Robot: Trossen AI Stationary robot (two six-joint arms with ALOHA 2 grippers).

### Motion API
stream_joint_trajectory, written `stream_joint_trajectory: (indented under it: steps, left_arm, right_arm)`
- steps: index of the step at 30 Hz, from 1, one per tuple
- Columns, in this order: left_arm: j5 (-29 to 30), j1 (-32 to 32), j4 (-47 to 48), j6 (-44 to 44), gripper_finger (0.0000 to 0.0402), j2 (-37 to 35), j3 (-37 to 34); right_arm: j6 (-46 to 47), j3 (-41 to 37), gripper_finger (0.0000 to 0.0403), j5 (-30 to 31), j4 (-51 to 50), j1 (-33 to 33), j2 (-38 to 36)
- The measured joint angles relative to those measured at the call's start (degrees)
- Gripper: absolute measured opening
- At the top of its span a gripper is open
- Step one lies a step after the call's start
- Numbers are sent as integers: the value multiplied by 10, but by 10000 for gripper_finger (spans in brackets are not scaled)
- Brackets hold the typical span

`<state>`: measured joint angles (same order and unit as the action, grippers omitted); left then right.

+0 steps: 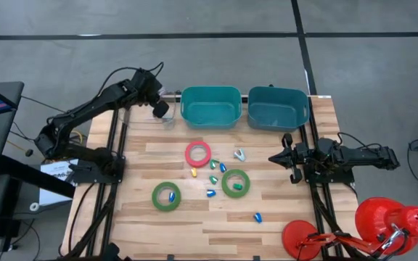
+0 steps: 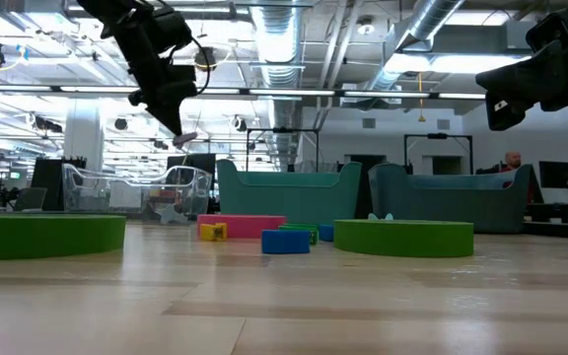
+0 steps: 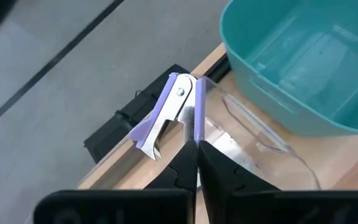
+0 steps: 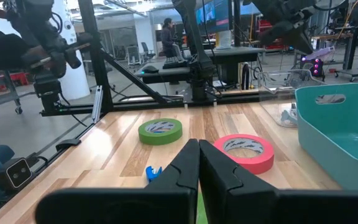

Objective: Pick and place Stapler, Stapler remover, tape
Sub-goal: Put the purple staple remover into the transparent bin

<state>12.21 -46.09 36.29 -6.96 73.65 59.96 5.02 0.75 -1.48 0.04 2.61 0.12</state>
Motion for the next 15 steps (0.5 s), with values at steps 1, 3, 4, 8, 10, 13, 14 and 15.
stream_joint_trajectory:
  steps: [1, 3, 4, 8, 10, 13, 14, 15]
  left_arm:
    - [0, -4, -1, 1, 4, 0, -5]
    - [0, -11, 1, 15, 4, 0, -23]
    - [0, -14, 4, 26, 4, 0, -33]
    - [0, -24, 0, 43, 4, 1, -69]
    - [0, -29, 2, 44, 4, 1, -85]
    - [0, -32, 1, 45, 4, 1, -102]
    - [0, -32, 0, 45, 4, 1, -107]
    - [0, -32, 1, 45, 4, 1, -112]
  right_arm:
    - [0, 0, 0, 0, 0, 0, 0]
    - [0, 0, 0, 0, 0, 0, 0]
    - [0, 0, 0, 0, 0, 0, 0]
    - [0, 0, 0, 0, 0, 0, 0]
    - [0, 0, 0, 0, 0, 0, 0]
    - [0, 0, 0, 0, 0, 0, 0]
    - [0, 0, 0, 0, 0, 0, 0]
    - [0, 0, 0, 0, 0, 0, 0]
